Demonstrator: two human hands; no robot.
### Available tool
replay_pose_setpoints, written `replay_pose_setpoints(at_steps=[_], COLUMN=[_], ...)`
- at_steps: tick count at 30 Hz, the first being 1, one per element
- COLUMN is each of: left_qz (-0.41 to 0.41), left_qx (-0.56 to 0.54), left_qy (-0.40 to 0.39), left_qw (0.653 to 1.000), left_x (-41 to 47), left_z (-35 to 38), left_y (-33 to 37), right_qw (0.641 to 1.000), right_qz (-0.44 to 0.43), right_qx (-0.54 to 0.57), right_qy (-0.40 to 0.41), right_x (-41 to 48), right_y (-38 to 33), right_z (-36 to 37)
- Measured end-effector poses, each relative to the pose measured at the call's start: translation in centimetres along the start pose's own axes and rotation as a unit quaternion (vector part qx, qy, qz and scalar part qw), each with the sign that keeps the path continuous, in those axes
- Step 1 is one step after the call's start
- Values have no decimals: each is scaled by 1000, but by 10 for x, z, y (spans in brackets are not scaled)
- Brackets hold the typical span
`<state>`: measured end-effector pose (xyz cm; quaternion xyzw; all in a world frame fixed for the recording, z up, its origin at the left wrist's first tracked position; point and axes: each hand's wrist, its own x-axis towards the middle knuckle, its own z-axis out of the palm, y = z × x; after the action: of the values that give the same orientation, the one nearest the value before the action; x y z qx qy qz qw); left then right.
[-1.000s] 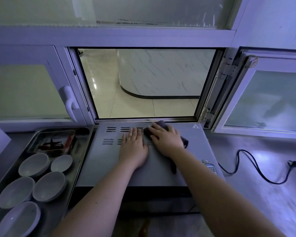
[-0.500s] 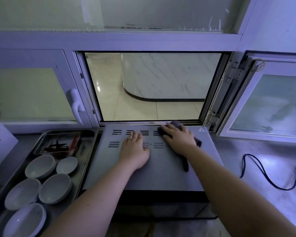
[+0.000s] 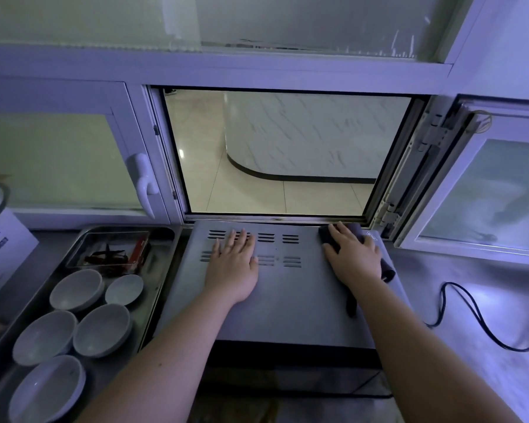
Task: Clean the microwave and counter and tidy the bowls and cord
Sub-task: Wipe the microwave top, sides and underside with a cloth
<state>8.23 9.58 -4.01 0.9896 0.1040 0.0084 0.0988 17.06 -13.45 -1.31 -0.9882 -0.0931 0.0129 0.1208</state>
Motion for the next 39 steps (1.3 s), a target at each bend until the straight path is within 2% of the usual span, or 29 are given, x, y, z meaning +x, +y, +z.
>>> replay_pose_setpoints(at_steps=[4,7,10,12,13,15,18,20,22,24,26,28,33,35,39], left_qz=[0,0,-10,-31,-39,-45,-43,-32,-17,-12,-10,-8,-18,-24,-19], left_qx=[-6,-23,-43,-52,-55,-59,-60,-51,-47,-49,-46,-37,-21,-21,-39], left_qy=[6,17,50,76,84,89,91,91,78,64,56,50,62,63,52], left_qw=[1000,1000,998,995,994,993,993,994,996,997,997,998,998,997,998], left_x=[1,1,-2,-4,-4,-5,-4,-3,-3,-2,-1,-1,-2,-3,-5], left_z=[1,1,2,2,1,0,-1,-1,-1,-2,-2,0,0,-1,-4], left_y=[-1,-1,0,-1,-2,-2,-2,-2,0,1,1,1,2,2,1], right_qw=[997,976,902,857,847,846,896,942,982,998,1000,999,961,955,971], right_qz=[-68,-214,-429,-512,-527,-527,-438,-331,-184,-55,-1,-42,-269,-286,-227], right_qx=[-15,-23,-20,-6,-1,-8,-20,-19,-24,-3,20,5,-41,-43,-28], right_qy=[-12,-25,-35,-61,-74,-79,-73,-53,-31,-14,-11,-17,-48,-58,-63], right_x=[-31,-70,-94,-93,-86,-60,-3,30,49,49,35,9,-53,-47,2], right_y=[-13,-10,-8,-11,-14,-23,-38,-48,-50,-47,-44,-40,-46,-55,-74], right_z=[6,10,13,13,13,16,22,20,20,17,13,11,13,16,17])
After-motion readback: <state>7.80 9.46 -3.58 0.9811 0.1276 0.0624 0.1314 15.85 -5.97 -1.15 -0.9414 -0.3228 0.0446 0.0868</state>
